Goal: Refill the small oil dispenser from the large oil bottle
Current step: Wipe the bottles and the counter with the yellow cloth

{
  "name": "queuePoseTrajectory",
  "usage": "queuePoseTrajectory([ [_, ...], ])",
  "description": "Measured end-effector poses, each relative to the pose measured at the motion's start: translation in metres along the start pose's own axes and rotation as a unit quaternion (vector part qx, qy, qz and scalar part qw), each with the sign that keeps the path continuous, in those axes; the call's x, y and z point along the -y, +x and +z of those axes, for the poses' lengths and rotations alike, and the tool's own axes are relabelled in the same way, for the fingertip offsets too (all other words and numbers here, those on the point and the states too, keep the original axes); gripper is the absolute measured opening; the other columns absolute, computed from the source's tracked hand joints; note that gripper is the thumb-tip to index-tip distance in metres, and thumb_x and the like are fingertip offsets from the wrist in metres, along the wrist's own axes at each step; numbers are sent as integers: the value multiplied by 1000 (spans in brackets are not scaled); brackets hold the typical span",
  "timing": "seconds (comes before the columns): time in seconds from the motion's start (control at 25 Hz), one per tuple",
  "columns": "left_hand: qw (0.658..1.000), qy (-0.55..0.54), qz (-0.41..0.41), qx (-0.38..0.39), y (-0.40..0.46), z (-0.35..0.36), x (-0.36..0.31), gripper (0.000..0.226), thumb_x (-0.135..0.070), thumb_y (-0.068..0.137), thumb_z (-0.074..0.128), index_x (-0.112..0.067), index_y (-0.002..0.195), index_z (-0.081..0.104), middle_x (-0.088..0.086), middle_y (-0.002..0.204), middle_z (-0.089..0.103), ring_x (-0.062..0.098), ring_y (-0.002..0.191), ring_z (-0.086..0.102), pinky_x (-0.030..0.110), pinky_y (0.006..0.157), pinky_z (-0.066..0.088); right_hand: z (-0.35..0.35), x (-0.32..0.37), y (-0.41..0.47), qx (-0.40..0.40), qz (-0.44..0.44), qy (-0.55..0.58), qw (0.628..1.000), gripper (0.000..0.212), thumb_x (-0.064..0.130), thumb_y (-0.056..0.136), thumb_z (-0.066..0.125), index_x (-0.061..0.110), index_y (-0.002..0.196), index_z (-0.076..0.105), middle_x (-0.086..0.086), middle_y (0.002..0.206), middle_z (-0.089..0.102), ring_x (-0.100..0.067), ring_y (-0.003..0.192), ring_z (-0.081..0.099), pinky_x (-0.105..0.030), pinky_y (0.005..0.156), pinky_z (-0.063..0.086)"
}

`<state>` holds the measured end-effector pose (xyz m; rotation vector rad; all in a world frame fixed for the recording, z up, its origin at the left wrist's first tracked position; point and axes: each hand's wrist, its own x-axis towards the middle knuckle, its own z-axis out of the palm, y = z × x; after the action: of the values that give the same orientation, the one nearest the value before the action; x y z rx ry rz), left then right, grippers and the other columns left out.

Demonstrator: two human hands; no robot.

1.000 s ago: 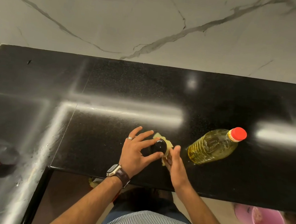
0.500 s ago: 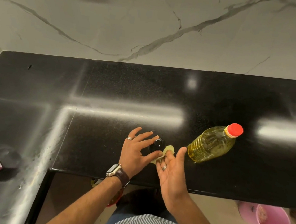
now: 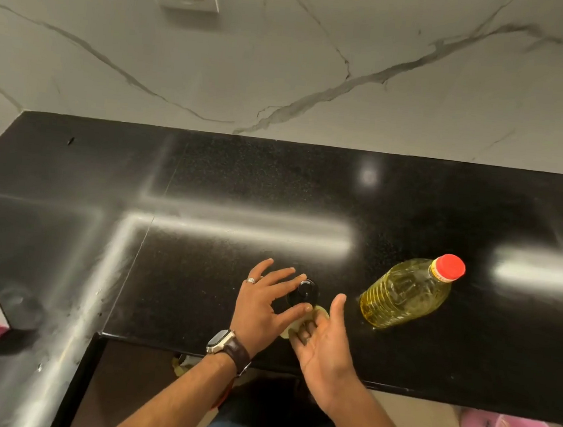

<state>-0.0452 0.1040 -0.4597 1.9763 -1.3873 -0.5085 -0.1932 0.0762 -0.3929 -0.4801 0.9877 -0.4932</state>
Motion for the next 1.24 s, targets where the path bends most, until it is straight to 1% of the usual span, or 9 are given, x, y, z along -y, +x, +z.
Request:
queuePoseTrajectory([
  [0.16,1000,-2,4,7,2,-4,2,53,-70,83,62,-51,133,60,-23,143,57,15,150,31,55,114,35,-1,13,-5,5,9,39,999,104,81,85,41,12,162,30,-13,164,39,-26,151,39,-44,128,27],
  [0.24,1000,-7,13,13,3,-4,4,52,-70,83,61,-53,133,58,-23,144,56,15,151,30,56,114,36,2,8,-8,-13,-24,-51,998,111,90,79,37,20,164,25,0,167,34,-16,153,33,-37,127,23],
  [0.36,1000,6,20,14,6,-4,3,52,-72,85,60,-52,133,58,-21,146,55,17,151,30,54,114,36,9,9,6,-41,-133,-259,956,104,107,65,30,47,147,46,26,148,48,6,138,41,-29,118,30],
  [0.48,999,10,32,8,7,-6,5,54,-73,85,59,-49,133,62,-21,148,53,19,152,30,49,113,34,6,25,40,-11,-185,-426,886,87,102,75,17,47,124,63,21,126,65,6,120,57,-39,112,45],
  [0.68,999,24,31,0,8,-5,4,52,-73,83,63,-49,128,66,-22,149,51,17,152,28,42,111,27,-18,27,59,-8,-83,-367,927,97,92,83,11,32,139,64,7,148,59,-9,140,47,-42,125,28],
  [0.8,1000,17,21,5,4,-5,3,51,-72,84,62,-55,131,58,-28,148,48,12,153,25,38,110,24,-36,-2,45,-20,-83,-291,953,79,93,85,31,42,132,67,11,134,69,-9,133,58,-48,121,39],
  [0.96,998,-20,8,51,8,-11,2,50,-71,83,64,-62,131,53,-37,137,55,0,151,25,46,117,33,-47,-17,33,-79,-112,-247,959,22,35,99,66,30,120,72,9,114,77,-12,115,69,-50,112,49],
  [1.08,998,2,20,64,13,-17,-5,53,-72,81,64,-60,131,54,-40,134,53,-4,147,26,44,118,32,-47,-11,33,-72,-119,-233,963,19,18,98,69,25,115,74,2,109,79,-18,110,72,-50,107,53],
  [1.24,998,55,28,20,14,-18,-14,78,-85,70,62,-39,133,65,-25,130,63,3,137,41,32,109,40,-49,-8,33,-94,-140,-253,953,19,22,93,76,24,112,73,3,104,79,-15,105,74,-38,94,59],
])
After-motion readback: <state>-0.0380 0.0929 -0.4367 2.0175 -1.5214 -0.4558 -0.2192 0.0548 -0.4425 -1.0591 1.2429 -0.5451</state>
